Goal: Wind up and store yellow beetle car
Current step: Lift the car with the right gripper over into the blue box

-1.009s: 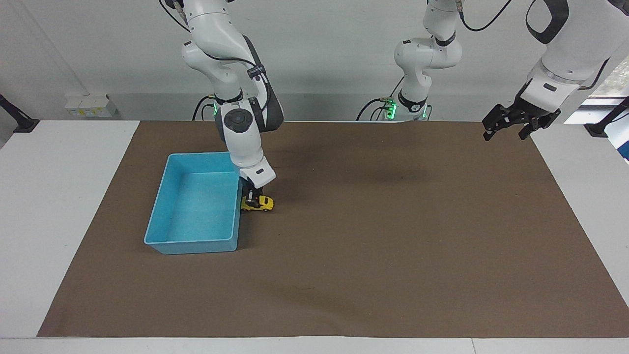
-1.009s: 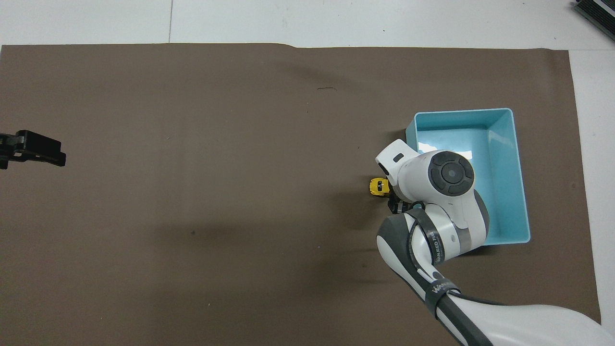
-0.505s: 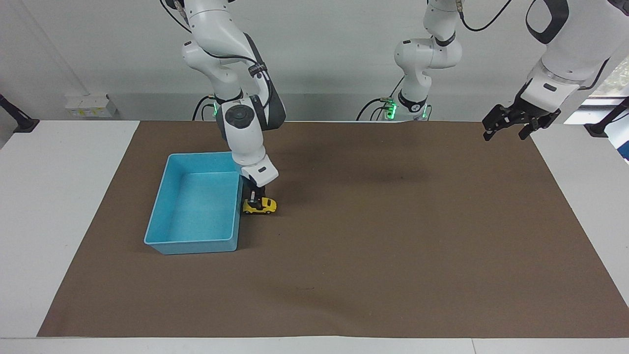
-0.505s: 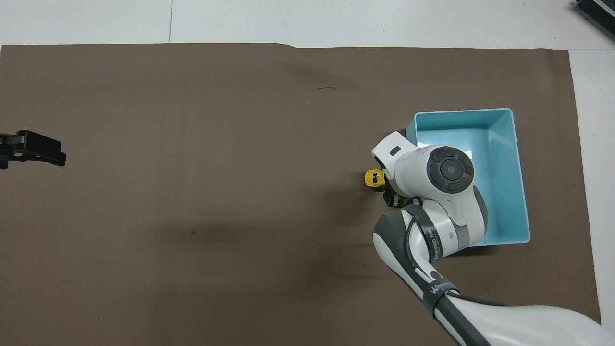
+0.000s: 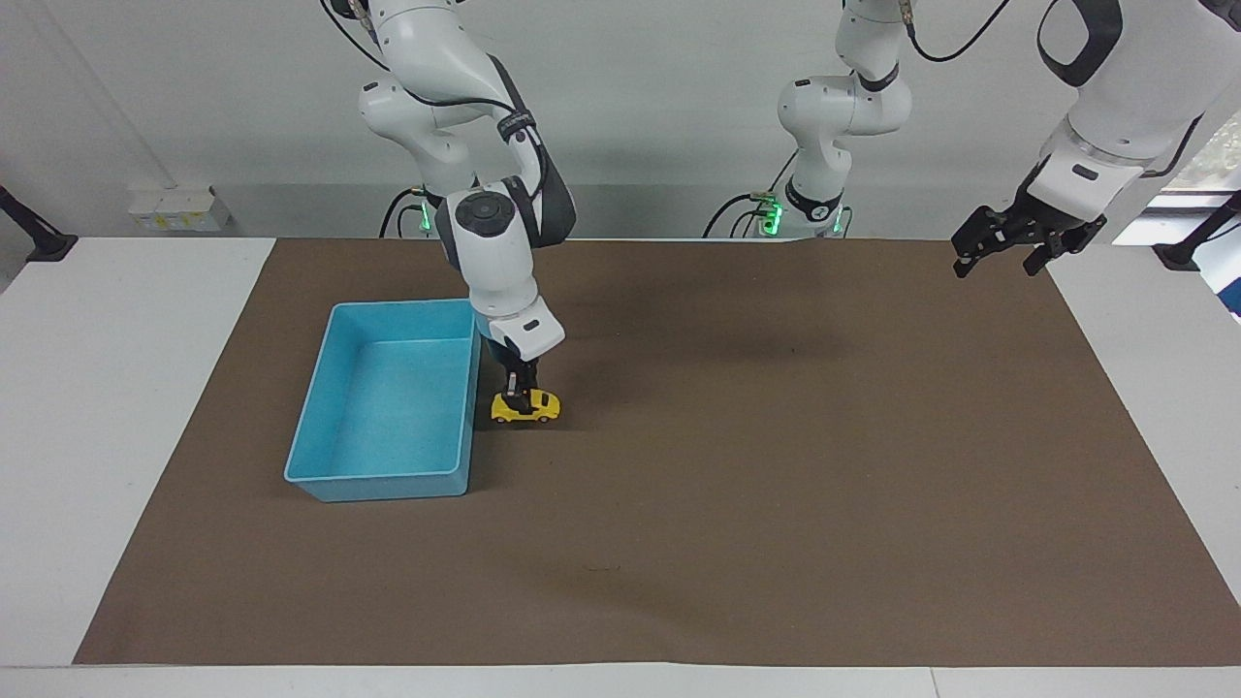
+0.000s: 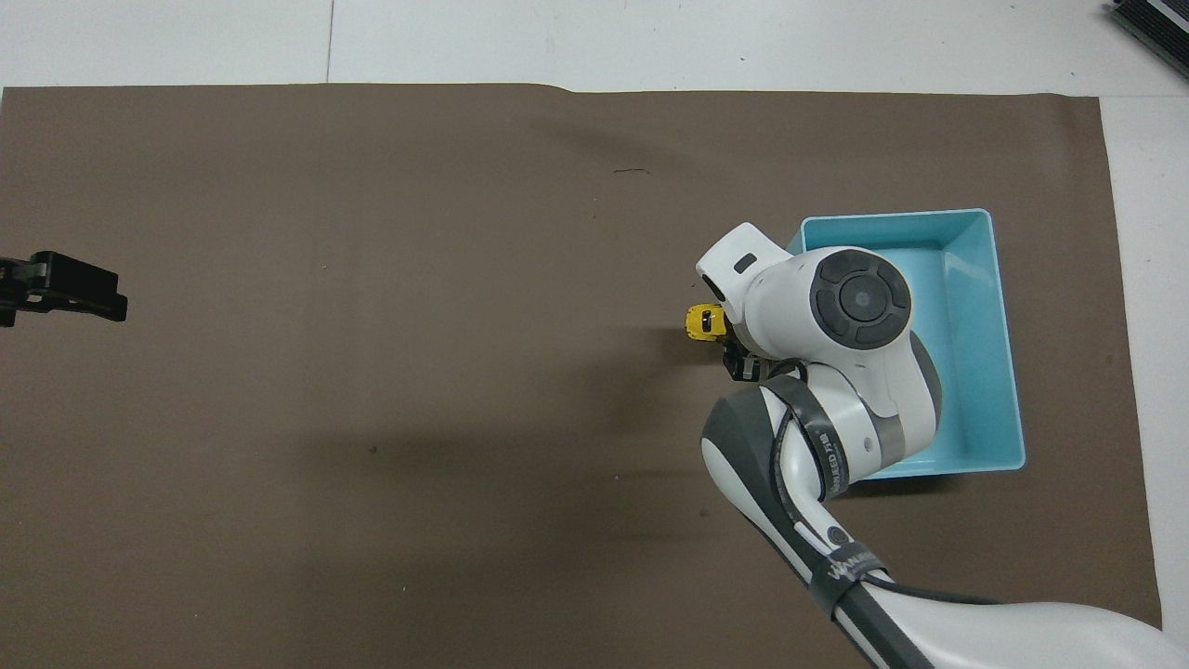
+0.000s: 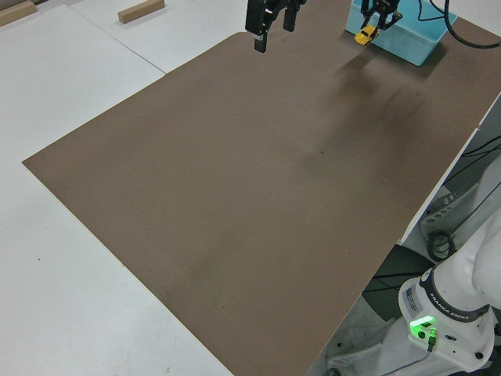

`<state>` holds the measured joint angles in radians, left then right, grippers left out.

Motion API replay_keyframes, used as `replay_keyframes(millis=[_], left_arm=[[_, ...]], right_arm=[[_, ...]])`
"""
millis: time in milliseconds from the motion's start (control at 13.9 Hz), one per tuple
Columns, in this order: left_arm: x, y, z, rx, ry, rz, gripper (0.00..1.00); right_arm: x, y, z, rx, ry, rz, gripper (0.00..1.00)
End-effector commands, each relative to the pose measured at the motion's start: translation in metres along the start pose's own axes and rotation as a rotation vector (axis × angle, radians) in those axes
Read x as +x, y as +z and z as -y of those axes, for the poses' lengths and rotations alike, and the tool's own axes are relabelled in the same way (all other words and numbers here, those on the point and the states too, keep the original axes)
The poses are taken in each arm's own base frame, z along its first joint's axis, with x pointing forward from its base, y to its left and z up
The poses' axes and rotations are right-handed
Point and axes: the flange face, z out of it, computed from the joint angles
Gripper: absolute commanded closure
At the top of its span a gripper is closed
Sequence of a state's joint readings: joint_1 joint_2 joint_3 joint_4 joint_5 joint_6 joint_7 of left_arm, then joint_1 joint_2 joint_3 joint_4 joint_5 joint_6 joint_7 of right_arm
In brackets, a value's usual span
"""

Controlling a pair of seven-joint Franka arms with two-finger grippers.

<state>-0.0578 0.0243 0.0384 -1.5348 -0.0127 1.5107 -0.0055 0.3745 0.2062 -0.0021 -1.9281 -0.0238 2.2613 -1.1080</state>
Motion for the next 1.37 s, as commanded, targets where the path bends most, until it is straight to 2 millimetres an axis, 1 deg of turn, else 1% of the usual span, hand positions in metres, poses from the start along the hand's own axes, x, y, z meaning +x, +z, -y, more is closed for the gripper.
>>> replay_keyframes(millis=[0,144,288,432,649,793,865,1153,1297], left_arm=[[-0.007,-0.005,0.004,0.016,-0.004,0.005,0.0],[-0.007,-0.005,0.003,0.016,-0.003,0.005,0.0],[-0.007,-0.005,0.004,0.016,-0.004,0.005,0.0],[-0.007,-0.005,0.003,0.016,-0.003,0.005,0.0],[-0.008,-0.004,0.004,0.016,-0.004,0.007,0.0],[-0.008,-0.004,0.003,0.017,-0.003,0.007,0.0],[-0.007,-0.005,0.004,0.016,-0.004,0.005,0.0],[-0.008,-0.004,0.004,0.016,-0.004,0.007,0.0],[-0.008,-0.004,0.004,0.016,-0.004,0.007,0.0]], right_arm=[[0.002,-0.028,-0.005,0.009,0.01,0.011,0.9],[-0.005,-0.043,-0.005,0.007,0.012,0.012,0.9],[-0.029,-0.055,-0.01,0.016,-0.014,0.018,0.9],[-0.048,-0.068,-0.01,0.038,-0.012,0.026,0.9],[-0.092,-0.08,-0.015,0.074,-0.042,0.04,0.9],[-0.132,-0.078,-0.017,0.118,-0.086,0.047,0.9],[-0.148,-0.076,-0.017,0.127,-0.101,0.047,0.9],[-0.19,-0.066,-0.003,0.148,-0.136,0.047,0.9],[-0.205,-0.062,0.002,0.156,-0.134,0.047,0.9]])
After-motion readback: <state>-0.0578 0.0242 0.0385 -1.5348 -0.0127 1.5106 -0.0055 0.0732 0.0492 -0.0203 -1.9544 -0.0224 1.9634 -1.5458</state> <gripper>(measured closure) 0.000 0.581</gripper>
